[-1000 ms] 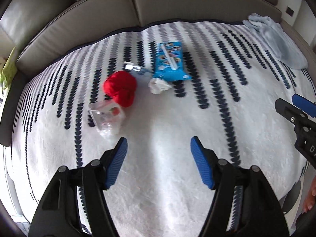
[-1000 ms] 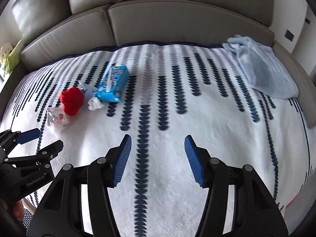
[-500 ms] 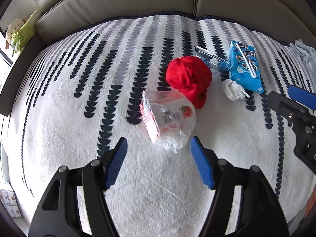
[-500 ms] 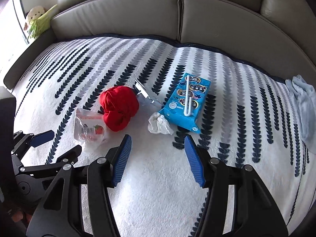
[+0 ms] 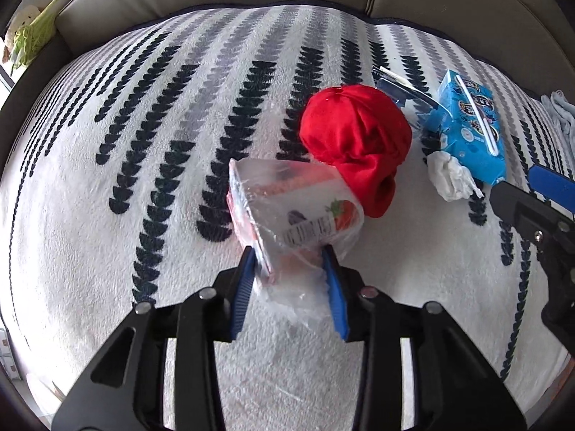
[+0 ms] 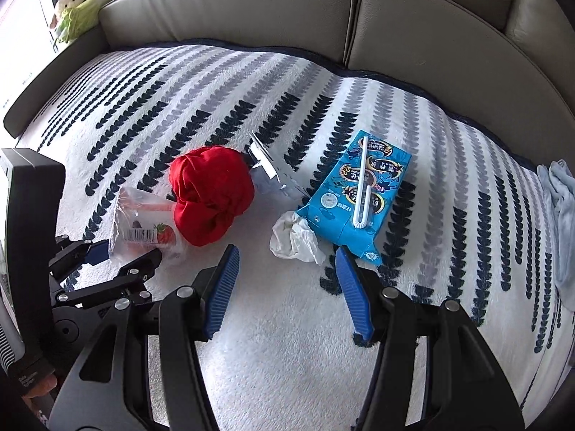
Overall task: Collect trash
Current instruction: 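Grasp the red cloth with the right tool while the left tool holds the plastic bag, then carry the plastic bag and red cloth over the bin and open the right tool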
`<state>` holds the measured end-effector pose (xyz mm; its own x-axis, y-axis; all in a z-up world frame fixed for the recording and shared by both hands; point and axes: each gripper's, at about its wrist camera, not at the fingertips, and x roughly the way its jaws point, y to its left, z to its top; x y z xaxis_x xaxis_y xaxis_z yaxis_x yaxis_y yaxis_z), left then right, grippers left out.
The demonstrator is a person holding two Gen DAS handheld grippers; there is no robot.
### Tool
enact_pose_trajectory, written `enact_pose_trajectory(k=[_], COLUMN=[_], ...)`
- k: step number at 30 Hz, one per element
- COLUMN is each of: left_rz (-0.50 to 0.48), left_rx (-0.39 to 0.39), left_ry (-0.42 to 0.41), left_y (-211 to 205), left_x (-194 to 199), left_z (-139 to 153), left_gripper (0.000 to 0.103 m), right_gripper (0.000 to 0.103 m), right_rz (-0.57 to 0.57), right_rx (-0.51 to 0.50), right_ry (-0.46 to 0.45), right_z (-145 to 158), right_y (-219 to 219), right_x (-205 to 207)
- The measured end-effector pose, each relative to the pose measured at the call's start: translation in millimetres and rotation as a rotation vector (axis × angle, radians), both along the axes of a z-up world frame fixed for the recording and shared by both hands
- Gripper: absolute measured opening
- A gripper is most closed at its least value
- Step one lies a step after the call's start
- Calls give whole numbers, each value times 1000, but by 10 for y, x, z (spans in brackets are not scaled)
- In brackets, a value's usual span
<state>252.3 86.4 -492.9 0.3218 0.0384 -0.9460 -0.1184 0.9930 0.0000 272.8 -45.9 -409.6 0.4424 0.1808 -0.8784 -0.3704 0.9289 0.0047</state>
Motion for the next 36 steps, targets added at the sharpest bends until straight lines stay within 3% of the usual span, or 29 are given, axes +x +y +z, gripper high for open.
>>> enact_pose_trajectory(k=[7, 15, 25, 27, 28, 31, 36], left_rz=[17, 62, 85, 83, 84, 82, 62], left_rx=[-17, -4, -5, -10, -12, -20, -24], left_ry=[-24, -38, -45, -48, -50, -53, -64], left_y=[128, 444, 735, 748, 751, 751, 682], left_x=[-98, -277, -386, -398, -404, -424, -470], left_z=[165, 309, 313, 320, 325, 349, 454], left_gripper=[23, 21, 20, 20, 20, 19, 18], right_gripper=[54, 61, 61, 53, 40, 26, 19], right_rz=[31, 84, 101, 93, 89, 84, 77], right_rx=[10, 20, -21, -29, -31, -9, 16], right_ry=[0, -7, 21, 26, 27, 38, 40], right_z=[5, -48, -424, -449, -447, -413, -291], right_y=[164, 533, 942, 963, 959, 920, 813], right_x=[23, 59, 188, 218, 230, 249, 180])
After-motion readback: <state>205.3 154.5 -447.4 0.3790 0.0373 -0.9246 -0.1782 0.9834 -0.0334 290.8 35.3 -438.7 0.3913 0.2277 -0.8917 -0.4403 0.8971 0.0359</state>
